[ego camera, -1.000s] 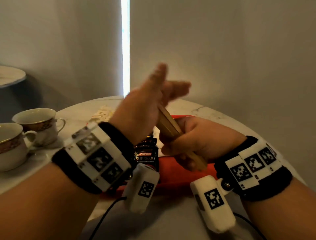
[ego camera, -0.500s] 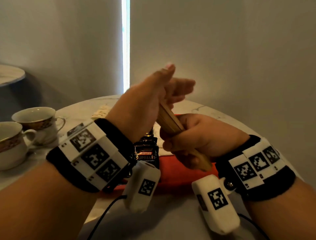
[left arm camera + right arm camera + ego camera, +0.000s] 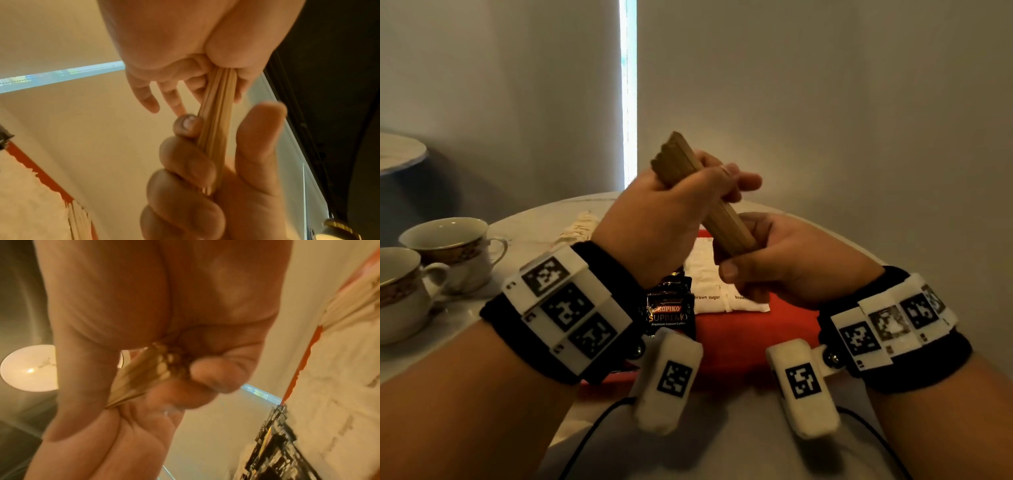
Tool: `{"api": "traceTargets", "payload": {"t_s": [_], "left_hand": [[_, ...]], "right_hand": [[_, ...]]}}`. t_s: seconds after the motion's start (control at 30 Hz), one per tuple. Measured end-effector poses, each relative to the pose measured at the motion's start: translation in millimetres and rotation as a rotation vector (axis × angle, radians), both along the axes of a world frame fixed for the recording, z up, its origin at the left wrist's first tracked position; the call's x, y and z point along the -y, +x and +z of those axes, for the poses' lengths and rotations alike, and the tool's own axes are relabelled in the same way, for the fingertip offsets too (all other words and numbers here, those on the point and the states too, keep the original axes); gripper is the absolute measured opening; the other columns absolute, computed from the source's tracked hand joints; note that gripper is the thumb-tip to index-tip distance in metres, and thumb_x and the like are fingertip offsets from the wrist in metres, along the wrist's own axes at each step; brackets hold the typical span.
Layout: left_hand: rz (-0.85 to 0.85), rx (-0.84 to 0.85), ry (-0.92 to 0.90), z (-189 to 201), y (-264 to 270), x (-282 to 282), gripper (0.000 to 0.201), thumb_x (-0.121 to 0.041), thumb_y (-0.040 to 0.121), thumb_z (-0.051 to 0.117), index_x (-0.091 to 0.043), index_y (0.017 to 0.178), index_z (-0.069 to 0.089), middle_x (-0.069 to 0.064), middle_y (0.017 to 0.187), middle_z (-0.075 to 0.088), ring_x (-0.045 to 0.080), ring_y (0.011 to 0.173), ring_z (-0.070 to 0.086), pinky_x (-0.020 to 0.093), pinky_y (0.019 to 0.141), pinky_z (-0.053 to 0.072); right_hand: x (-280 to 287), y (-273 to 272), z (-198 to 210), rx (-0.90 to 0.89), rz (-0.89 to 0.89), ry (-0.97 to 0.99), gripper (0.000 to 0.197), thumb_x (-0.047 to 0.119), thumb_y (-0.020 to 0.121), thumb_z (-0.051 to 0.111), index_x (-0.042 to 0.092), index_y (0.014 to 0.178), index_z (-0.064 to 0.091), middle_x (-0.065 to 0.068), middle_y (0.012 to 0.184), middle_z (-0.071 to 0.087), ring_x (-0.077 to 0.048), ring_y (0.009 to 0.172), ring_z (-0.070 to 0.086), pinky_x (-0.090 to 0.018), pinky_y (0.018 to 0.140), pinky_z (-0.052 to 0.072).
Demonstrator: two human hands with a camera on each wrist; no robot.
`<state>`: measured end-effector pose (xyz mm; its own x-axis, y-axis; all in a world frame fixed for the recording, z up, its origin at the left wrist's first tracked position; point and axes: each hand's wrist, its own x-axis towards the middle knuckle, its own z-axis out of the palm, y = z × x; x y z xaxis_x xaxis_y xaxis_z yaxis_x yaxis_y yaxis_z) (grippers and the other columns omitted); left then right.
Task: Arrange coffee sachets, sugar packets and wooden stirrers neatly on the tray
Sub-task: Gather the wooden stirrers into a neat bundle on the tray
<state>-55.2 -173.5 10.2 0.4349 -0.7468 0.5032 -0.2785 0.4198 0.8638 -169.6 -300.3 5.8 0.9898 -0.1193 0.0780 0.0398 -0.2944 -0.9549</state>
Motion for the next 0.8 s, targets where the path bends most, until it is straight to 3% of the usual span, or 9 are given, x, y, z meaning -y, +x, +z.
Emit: {"api": "traceTargets", "payload": {"t_s": [0.13, 0.23, 0.3, 0.37, 0.47, 0.53, 0.63, 0.7, 0.8], "left_hand": [[0.007, -0.060, -0.056, -1.2, -3.3, 3.2, 0.014, -0.026, 0.089, 0.060, -0.013, 0.086, 0.058, 0.007, 0.102, 0.076, 0.018, 0.106, 0.071, 0.050, 0.097, 0.053], [-0.119, -0.123, -0.054, -4.5, -6.7, 4.1, 0.016, -0.021, 0.080, 0.068, -0.011, 0.087, 0.057, 0.017, 0.097, 0.073, 0.025, 0.097, 0.072, 0.040, 0.081, 0.058], [-0.183, -0.162, -0.034, -5.5, -9.4, 4.2, 0.019, -0.016, 0.080, 0.074, -0.010, 0.086, 0.057, 0.026, 0.092, 0.068, 0.031, 0.090, 0.071, 0.036, 0.071, 0.059], [-0.157, -0.183, -0.042, -6.4, -11.7, 5.3, 0.019, -0.020, 0.084, 0.074, -0.011, 0.083, 0.057, 0.016, 0.081, 0.070, 0.032, 0.090, 0.072, 0.039, 0.074, 0.061], [-0.005, -0.150, -0.124, -5.9, -7.9, 6.6, 0.014, -0.032, 0.090, 0.066, -0.022, 0.080, 0.062, 0.006, 0.082, 0.073, 0.031, 0.100, 0.072, 0.052, 0.092, 0.056], [0.031, -0.208, -0.208, -4.0, -5.0, 6.3, 0.012, -0.032, 0.092, 0.062, -0.022, 0.085, 0.061, 0.007, 0.088, 0.074, 0.033, 0.103, 0.072, 0.055, 0.095, 0.054], [0.019, -0.299, -0.313, -2.9, -5.2, 6.4, 0.009, -0.025, 0.096, 0.059, -0.021, 0.088, 0.061, 0.011, 0.100, 0.074, 0.034, 0.105, 0.071, 0.056, 0.090, 0.056], [0.016, -0.318, -0.342, -4.3, -9.1, 8.5, 0.011, -0.025, 0.093, 0.060, -0.025, 0.084, 0.065, 0.011, 0.102, 0.074, 0.034, 0.106, 0.071, 0.059, 0.091, 0.055], [0.024, -0.313, -0.325, -10.5, -19.2, 14.8, 0.008, -0.025, 0.090, 0.062, -0.025, 0.083, 0.066, 0.011, 0.100, 0.075, 0.033, 0.106, 0.071, 0.060, 0.092, 0.054]], "right_hand": [[-6.4, 2.7, -1.1, 0.029, -0.152, -0.199, 0.027, 0.020, 0.078, 0.081, 0.037, 0.065, 0.065, -0.002, 0.063, 0.048, -0.022, 0.051, 0.040, -0.035, 0.049, 0.035], [-9.9, -0.7, 0.9, 0.037, -0.154, -0.234, 0.033, 0.012, 0.087, 0.073, 0.033, 0.063, 0.065, -0.003, 0.061, 0.049, -0.023, 0.053, 0.040, -0.035, 0.046, 0.035], [-9.9, -2.8, 2.4, 0.049, -0.145, -0.336, 0.026, 0.015, 0.089, 0.070, 0.033, 0.072, 0.062, -0.005, 0.071, 0.056, -0.021, 0.061, 0.050, -0.038, 0.054, 0.046], [-6.9, -0.1, 0.0, 0.054, -0.141, -0.304, 0.020, 0.012, 0.086, 0.071, 0.030, 0.082, 0.062, -0.010, 0.083, 0.057, -0.024, 0.069, 0.052, -0.043, 0.063, 0.049], [1.0, 4.6, -5.5, 0.031, -0.107, 0.016, 0.023, 0.013, 0.071, 0.078, 0.022, 0.090, 0.070, -0.006, 0.072, 0.055, -0.019, 0.056, 0.043, -0.032, 0.051, 0.037], [8.2, 7.9, -8.6, 0.060, -0.133, 0.236, 0.064, 0.041, 0.065, 0.081, 0.006, 0.116, 0.063, -0.008, 0.082, 0.063, -0.017, 0.065, 0.055, -0.028, 0.056, 0.045], [20.1, 14.6, -12.7, 0.121, -0.331, 0.646, 0.105, 0.082, 0.078, 0.049, -0.002, 0.142, 0.045, -0.023, 0.123, 0.066, -0.034, 0.111, 0.065, -0.042, 0.090, 0.054], [23.9, 18.6, -14.4, 0.163, -0.405, 0.928, 0.109, 0.083, 0.085, 0.037, -0.003, 0.151, 0.030, -0.036, 0.145, 0.043, -0.049, 0.134, 0.044, -0.055, 0.112, 0.039], [15.1, 23.7, -15.0, 0.178, -0.231, 1.113, 0.116, 0.086, 0.084, 0.030, -0.007, 0.152, 0.022, -0.037, 0.155, 0.027, -0.050, 0.147, 0.023, -0.058, 0.123, 0.017]]}}
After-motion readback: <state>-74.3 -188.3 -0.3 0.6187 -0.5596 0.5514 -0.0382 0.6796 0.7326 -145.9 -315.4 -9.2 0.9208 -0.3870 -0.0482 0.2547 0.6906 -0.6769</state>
